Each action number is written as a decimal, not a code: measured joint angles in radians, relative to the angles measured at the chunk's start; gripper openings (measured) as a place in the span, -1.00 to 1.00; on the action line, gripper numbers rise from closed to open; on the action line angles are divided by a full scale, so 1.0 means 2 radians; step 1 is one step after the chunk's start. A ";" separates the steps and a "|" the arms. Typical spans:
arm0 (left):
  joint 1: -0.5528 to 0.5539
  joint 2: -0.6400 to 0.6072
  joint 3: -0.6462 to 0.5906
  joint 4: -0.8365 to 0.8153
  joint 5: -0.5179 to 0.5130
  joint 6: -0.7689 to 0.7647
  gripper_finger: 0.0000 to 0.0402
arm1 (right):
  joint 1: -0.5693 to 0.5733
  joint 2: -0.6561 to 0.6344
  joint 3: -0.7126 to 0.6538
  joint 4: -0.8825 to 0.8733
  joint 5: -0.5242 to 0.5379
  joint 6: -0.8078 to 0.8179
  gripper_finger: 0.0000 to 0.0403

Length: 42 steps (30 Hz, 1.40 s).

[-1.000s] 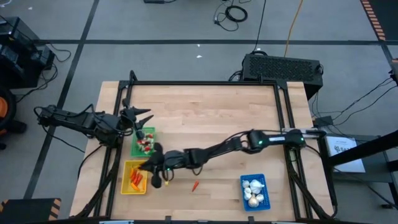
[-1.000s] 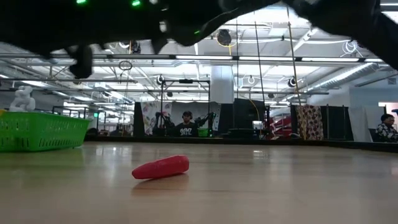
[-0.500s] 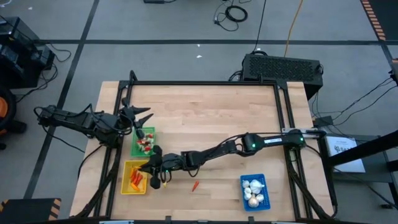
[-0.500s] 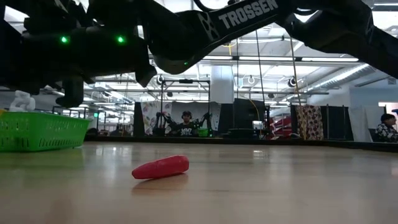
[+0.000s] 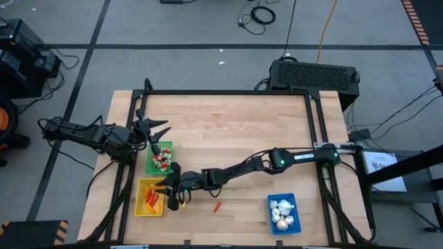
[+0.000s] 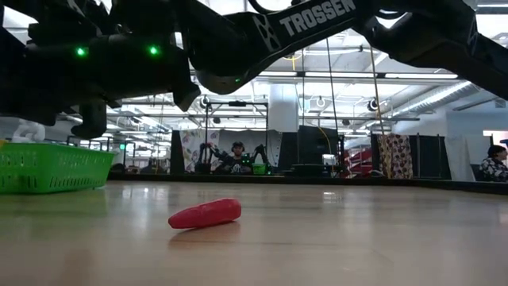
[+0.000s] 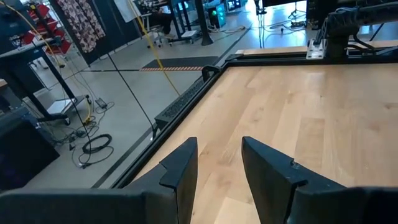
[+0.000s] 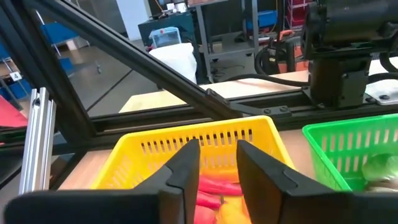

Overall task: Sort produce into baskets
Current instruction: Put the red chili pepper into the yellow bin

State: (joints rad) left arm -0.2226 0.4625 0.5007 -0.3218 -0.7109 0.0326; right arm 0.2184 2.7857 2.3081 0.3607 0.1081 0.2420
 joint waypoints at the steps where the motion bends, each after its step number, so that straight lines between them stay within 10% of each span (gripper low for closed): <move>1: 0.000 0.000 0.000 0.000 0.000 0.000 -0.33 | 0.000 0.000 0.000 0.000 0.000 0.000 -0.49; 9: 0.000 0.000 0.000 -0.002 0.006 0.000 -0.33 | 0.000 -0.029 -0.001 -0.080 -0.074 0.003 -0.35; 20: 0.000 0.000 0.000 -0.001 0.009 0.001 -0.33 | 0.008 -0.135 0.000 -0.408 -0.172 0.003 -0.34; 34: 0.000 0.006 0.000 -0.001 0.067 0.001 -0.33 | 0.059 -0.170 0.000 -0.731 -0.176 -0.029 -0.34; 42: 0.000 0.030 0.000 0.000 0.095 0.003 -0.33 | 0.086 -0.170 0.000 -0.725 -0.170 -0.175 -0.34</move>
State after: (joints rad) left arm -0.2230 0.5223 0.4999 -0.3218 -0.5203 0.0391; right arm 0.3896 2.4466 2.3077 -1.0899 -0.2326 -0.1084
